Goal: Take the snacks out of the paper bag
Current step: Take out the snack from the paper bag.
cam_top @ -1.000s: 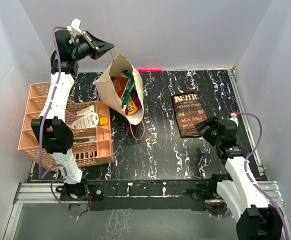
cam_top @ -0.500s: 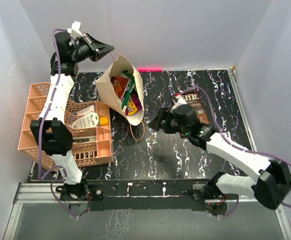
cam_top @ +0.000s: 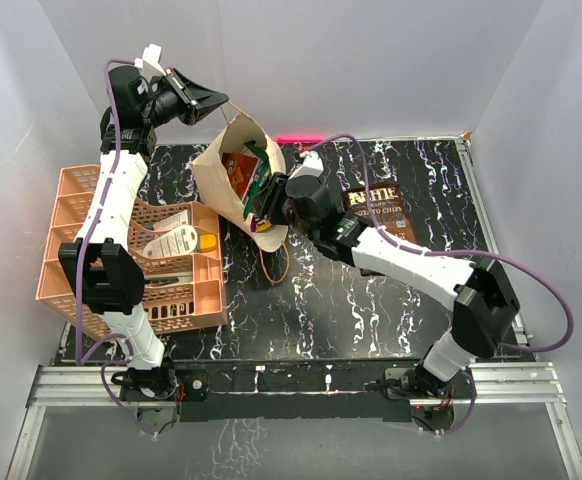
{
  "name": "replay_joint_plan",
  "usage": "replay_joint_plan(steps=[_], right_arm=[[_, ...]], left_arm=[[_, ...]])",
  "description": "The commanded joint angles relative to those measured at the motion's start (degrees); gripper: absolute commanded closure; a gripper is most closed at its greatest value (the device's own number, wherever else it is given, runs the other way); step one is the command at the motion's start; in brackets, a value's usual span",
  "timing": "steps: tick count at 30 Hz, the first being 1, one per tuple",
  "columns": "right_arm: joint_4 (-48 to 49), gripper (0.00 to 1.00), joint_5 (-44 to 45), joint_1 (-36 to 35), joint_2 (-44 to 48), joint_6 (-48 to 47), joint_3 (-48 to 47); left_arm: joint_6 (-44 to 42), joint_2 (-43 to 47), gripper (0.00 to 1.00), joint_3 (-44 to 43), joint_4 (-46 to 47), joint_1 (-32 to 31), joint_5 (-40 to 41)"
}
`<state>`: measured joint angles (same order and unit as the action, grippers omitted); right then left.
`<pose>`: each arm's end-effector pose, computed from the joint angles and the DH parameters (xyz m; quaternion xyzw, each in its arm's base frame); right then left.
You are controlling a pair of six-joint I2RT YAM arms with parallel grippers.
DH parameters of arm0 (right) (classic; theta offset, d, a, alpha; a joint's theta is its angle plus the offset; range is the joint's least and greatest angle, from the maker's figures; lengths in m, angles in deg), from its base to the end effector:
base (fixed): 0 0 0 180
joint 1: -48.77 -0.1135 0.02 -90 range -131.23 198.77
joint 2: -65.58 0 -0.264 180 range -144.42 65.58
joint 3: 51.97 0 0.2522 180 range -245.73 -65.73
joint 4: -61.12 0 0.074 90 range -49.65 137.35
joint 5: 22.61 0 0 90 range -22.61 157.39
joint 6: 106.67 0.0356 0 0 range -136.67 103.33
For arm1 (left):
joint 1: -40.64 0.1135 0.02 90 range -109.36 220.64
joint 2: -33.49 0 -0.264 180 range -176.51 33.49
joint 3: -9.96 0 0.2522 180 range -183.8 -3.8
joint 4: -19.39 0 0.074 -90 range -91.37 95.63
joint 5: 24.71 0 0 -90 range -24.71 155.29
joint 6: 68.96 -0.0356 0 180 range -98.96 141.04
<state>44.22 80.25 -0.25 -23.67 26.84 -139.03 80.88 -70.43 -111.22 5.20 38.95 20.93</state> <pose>0.2495 0.2751 0.3323 0.0260 0.8116 0.3534 0.4644 0.4227 -0.0374 0.4499 -0.0701 0.6899 -0.5669 0.4447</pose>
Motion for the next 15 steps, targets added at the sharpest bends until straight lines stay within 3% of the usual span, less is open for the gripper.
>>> replay_joint_plan(steps=[1, 15], right_arm=[[2.6, 0.65, 8.9, -0.1, -3.9, 0.2, -6.3], [-2.9, 0.69, 16.9, 0.0, -18.6, 0.2, -19.8]], left_arm=[[1.5, 4.3, 1.0, 0.2, 1.3, 0.6, -1.2], [1.2, 4.5, 1.0, 0.0, 1.0, 0.7, -2.3]])
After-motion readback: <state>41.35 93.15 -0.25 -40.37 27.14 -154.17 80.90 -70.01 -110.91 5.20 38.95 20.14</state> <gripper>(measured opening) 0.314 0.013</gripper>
